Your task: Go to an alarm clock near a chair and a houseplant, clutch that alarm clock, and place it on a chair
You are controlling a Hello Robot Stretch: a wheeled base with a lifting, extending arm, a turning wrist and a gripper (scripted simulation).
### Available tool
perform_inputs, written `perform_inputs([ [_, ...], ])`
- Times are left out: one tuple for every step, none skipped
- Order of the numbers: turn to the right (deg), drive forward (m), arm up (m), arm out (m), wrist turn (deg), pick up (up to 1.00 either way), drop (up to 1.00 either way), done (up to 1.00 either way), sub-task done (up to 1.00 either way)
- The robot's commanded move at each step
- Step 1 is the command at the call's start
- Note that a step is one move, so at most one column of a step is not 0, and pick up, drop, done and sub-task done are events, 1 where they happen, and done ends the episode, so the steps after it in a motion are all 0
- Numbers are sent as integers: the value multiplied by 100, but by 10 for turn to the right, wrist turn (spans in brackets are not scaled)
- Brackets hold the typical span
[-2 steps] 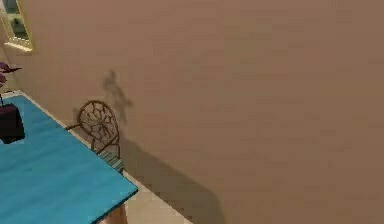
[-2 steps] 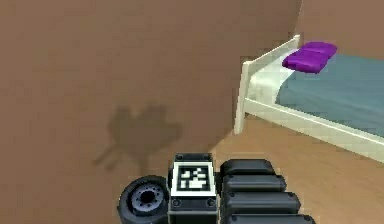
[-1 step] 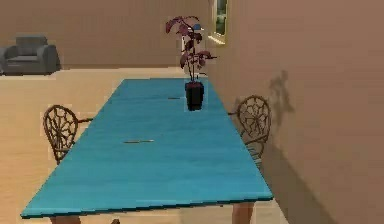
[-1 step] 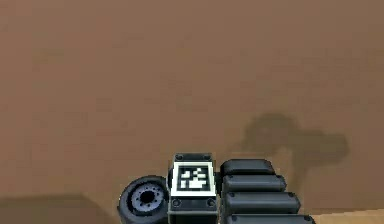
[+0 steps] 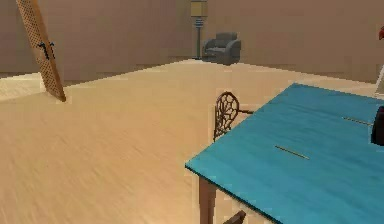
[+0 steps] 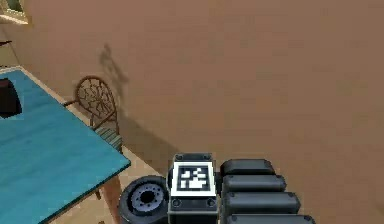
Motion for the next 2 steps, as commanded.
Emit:
perform_inputs([
  [-360,0,0,0,0,0,0,0,0],
  [-60,0,0,0,0,0,0,0,0],
])
